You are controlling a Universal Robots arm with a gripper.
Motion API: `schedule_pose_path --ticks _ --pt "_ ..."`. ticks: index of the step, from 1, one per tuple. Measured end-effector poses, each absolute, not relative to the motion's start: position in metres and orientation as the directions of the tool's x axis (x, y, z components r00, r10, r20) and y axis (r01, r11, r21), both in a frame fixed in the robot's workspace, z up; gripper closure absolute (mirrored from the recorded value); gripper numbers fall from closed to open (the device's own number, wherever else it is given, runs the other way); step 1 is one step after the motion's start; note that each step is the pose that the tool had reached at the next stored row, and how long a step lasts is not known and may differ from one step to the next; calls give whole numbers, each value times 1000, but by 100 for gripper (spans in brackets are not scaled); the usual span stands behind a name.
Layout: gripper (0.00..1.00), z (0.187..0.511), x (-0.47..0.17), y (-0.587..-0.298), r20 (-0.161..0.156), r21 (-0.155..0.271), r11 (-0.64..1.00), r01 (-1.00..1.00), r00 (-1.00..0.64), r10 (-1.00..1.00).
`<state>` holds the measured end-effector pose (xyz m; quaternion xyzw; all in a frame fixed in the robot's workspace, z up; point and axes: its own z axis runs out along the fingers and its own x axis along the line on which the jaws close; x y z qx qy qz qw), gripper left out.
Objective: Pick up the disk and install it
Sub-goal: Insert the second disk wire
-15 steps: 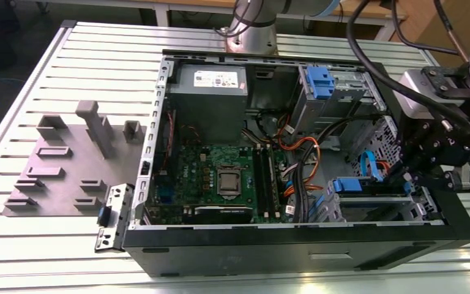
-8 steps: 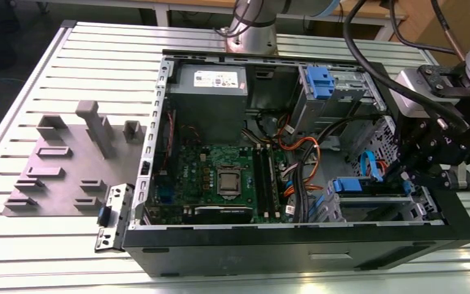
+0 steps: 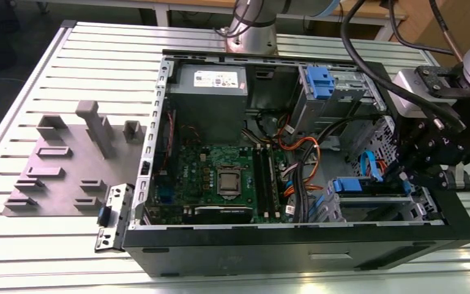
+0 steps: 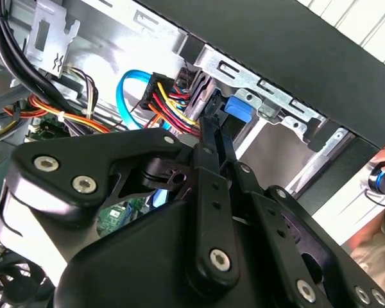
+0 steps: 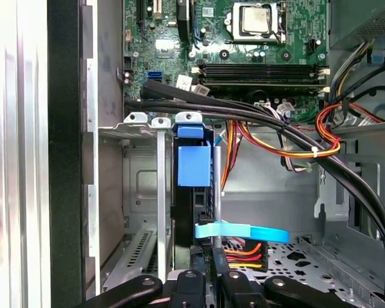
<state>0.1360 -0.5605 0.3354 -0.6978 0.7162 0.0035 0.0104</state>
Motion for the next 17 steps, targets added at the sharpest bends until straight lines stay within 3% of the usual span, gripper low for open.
schedule_pose_path --ticks 17 --pt "84 337 136 -561 -20 -9 33 -999 -33 -999"
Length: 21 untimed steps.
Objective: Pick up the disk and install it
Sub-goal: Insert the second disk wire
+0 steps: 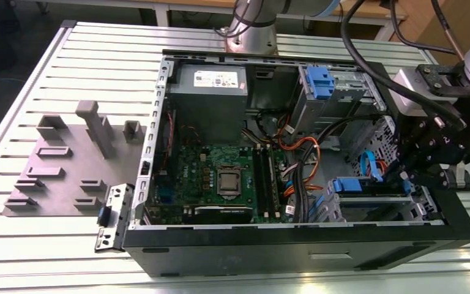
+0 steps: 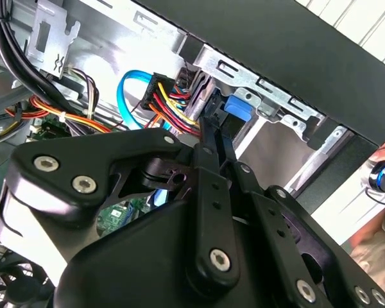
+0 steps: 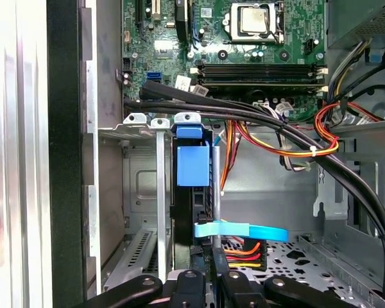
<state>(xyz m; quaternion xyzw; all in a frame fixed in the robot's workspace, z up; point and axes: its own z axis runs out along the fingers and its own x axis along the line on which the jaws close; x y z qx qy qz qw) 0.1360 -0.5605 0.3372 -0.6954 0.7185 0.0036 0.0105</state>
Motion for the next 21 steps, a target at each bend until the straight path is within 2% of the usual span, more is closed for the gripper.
schedule_pose_path --ticks 21 --pt "84 333 136 -562 -20 -9 33 -999 -33 -999"
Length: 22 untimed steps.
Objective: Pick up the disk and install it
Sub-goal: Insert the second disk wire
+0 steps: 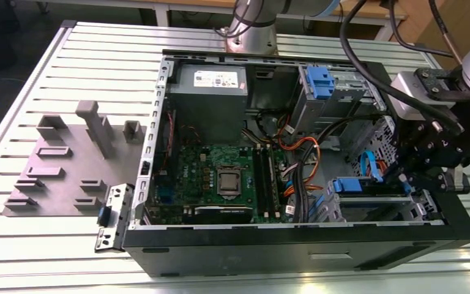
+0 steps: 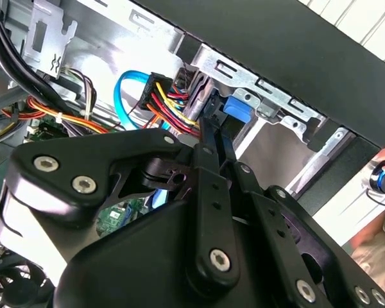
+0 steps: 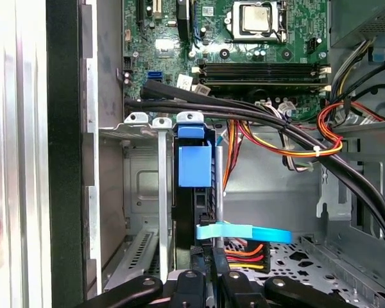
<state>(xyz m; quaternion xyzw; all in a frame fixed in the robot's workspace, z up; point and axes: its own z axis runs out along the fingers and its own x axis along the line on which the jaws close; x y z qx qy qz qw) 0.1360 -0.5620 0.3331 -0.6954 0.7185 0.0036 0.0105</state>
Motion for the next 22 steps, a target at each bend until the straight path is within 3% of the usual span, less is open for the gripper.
schedule_pose_path --ticks 22 --pt "84 328 136 -562 -19 -10 33 -999 -33 -999"
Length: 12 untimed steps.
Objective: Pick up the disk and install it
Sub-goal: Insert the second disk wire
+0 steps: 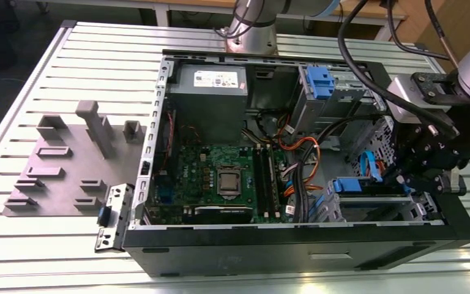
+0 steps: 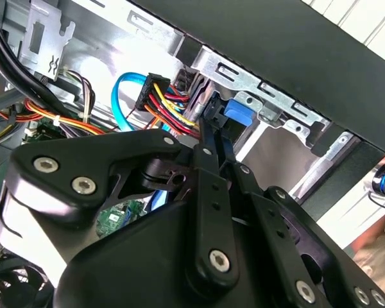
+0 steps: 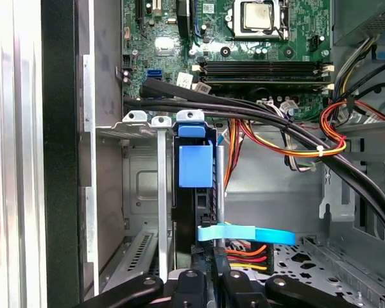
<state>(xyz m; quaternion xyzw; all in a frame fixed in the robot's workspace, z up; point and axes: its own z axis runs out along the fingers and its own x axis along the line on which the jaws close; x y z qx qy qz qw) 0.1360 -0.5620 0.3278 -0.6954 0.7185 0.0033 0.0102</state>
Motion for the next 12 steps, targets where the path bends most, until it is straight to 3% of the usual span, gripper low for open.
schedule_pose_path --ticks 5,7,9,10,12 --pt "84 327 136 -562 -20 -9 33 -999 -33 -999" --pt "77 327 136 -562 -21 -9 33 -999 -33 -999" --pt "77 327 136 -562 -20 -9 33 -999 -33 -999" --pt "70 327 136 -562 -20 -9 33 -999 -33 -999" --pt "70 327 136 -562 -20 -9 33 -999 -33 -999"
